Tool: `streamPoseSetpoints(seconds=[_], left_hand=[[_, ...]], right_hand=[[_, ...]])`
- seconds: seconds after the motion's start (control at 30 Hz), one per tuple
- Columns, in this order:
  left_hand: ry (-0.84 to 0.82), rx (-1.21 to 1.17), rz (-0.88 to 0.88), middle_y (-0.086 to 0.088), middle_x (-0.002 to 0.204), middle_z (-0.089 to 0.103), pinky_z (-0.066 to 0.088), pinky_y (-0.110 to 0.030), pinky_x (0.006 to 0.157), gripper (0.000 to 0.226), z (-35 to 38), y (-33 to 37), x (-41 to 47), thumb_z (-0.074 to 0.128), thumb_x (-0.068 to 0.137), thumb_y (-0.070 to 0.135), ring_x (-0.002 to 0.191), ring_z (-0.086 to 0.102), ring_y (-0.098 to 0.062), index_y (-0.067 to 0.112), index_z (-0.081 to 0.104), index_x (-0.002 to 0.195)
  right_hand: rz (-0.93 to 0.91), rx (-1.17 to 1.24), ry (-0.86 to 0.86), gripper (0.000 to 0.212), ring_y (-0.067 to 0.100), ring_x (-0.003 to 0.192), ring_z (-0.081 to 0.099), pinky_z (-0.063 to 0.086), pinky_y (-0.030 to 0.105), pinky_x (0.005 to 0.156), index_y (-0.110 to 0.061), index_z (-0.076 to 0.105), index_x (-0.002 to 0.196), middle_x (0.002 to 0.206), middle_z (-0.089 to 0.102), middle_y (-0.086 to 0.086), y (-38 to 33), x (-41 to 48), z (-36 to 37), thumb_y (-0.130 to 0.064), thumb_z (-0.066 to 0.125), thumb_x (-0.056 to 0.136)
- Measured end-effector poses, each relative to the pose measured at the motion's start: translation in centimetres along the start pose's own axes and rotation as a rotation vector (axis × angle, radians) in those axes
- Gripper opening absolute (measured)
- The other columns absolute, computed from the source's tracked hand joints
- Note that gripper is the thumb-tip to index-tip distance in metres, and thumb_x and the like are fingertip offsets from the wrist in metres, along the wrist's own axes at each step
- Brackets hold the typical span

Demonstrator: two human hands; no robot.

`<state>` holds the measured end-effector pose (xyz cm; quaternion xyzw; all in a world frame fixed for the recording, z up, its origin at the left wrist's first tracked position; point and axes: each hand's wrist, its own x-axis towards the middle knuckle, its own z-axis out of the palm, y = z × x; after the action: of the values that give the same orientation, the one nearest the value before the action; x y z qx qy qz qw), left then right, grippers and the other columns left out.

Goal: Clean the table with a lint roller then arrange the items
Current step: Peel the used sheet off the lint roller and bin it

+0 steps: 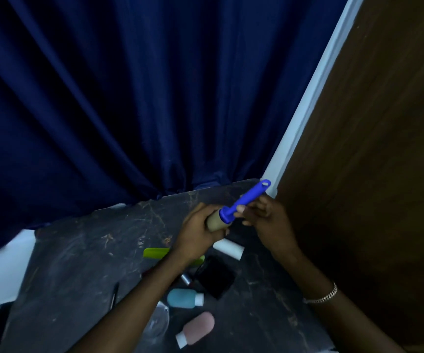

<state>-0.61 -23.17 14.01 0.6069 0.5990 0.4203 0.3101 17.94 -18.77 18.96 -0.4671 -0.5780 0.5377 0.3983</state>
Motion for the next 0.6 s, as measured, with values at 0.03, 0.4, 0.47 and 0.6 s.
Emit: streamPoseSetpoints(seconds=[0.03, 0.4, 0.47, 0.6], left_hand=[[-0.011, 0.017, -0.011, 0.009, 0.104, 0.064, 0.053, -0.028, 0.087, 0.050, -0.7, 0.1, -1.3, 0.086, 0.071, 0.021, 0.098, 0.065, -0.007, 0.034, 0.071, 0.117], [0.114, 0.160, -0.165, 0.009, 0.109, 0.067, 0.050, -0.018, 0.089, 0.053, -8.3, 0.1, -12.8, 0.086, 0.071, 0.012, 0.098, 0.067, -0.007, 0.031, 0.072, 0.118], [0.112, 0.211, -0.201, 0.012, 0.114, 0.066, 0.053, -0.025, 0.091, 0.056, -9.7, -0.2, -14.0, 0.084, 0.071, 0.026, 0.102, 0.066, -0.007, 0.038, 0.068, 0.123], [0.098, 0.370, -0.196, 0.009, 0.118, 0.065, 0.054, -0.038, 0.090, 0.057, -12.1, -1.1, -16.3, 0.071, 0.070, 0.038, 0.107, 0.063, -0.020, 0.035, 0.067, 0.127]], right_hand=[[0.004, 0.001, -0.003, 0.020, 0.024, 0.089, 0.074, 0.060, 0.036, 0.072, -0.006, 0.065, 0.107, 0.096, 0.075, 0.010, -0.1, -1.0, 0.6, -0.010, 0.071, 0.088], [-0.021, -0.746, -0.237, 0.044, 0.017, 0.068, 0.065, 0.054, 0.038, 0.068, -0.020, 0.061, 0.068, 0.066, 0.067, 0.002, -2.5, -10.5, 8.6, -0.062, 0.058, 0.085], [-0.126, -0.920, -0.288, 0.048, 0.016, 0.064, 0.059, 0.048, 0.035, 0.063, -0.018, 0.058, 0.065, 0.061, 0.061, 0.001, -4.5, -12.0, 10.1, -0.061, 0.055, 0.087], [-0.478, -0.815, -0.330, 0.027, 0.014, 0.078, 0.063, 0.052, 0.036, 0.069, -0.025, 0.064, 0.090, 0.086, 0.067, -0.007, -8.0, -13.5, 13.9, -0.048, 0.049, 0.090]])
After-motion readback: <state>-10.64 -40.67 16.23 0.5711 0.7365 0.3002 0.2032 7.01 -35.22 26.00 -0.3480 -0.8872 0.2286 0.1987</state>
